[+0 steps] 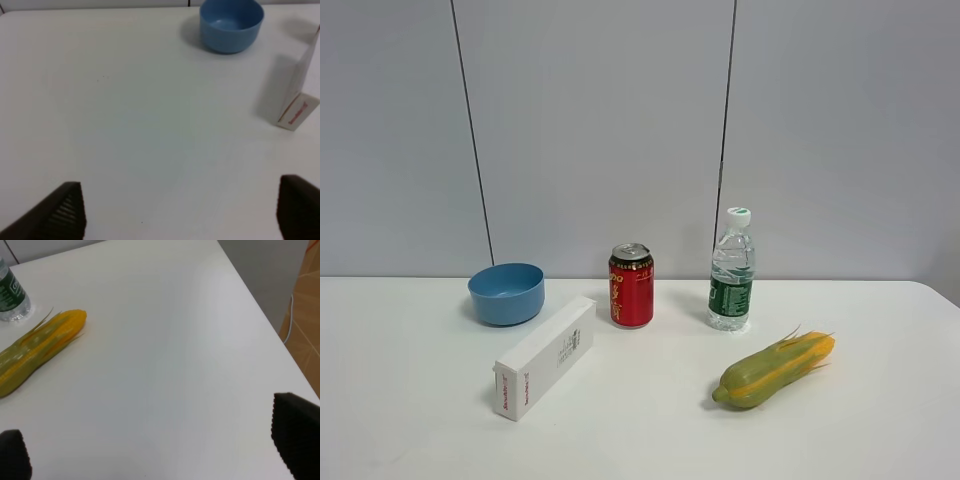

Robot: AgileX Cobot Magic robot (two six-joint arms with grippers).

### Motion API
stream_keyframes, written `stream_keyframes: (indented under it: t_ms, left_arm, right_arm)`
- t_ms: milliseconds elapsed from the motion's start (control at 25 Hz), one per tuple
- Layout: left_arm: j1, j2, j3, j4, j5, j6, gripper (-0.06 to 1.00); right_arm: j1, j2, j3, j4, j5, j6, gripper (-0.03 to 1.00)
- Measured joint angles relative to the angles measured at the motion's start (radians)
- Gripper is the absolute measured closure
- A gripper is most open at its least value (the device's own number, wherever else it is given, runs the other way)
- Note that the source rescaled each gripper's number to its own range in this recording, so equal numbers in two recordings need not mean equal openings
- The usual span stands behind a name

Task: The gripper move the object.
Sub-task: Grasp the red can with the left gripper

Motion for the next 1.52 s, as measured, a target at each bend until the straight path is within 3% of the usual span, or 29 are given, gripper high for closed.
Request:
stream_keyframes:
  t_ms: [40,1320,1520]
  left_arm:
    - [0.0,0.0,0.0,0.0,0.0,0.0,0.61]
    - [0.0,0.001,0.0,0.0,0.0,0.0,0.61]
    - [0.0,0.124,-0.004,-0.033,0.006,0.0,0.61]
  right_arm:
    - [0.0,0.0,0.0,0.0,0.0,0.0,-0.03]
    - [0.0,0.0,0.0,0.0,0.0,0.0,-0.03]
    - [0.0,0.0,0.0,0.0,0.0,0.0,-0.03]
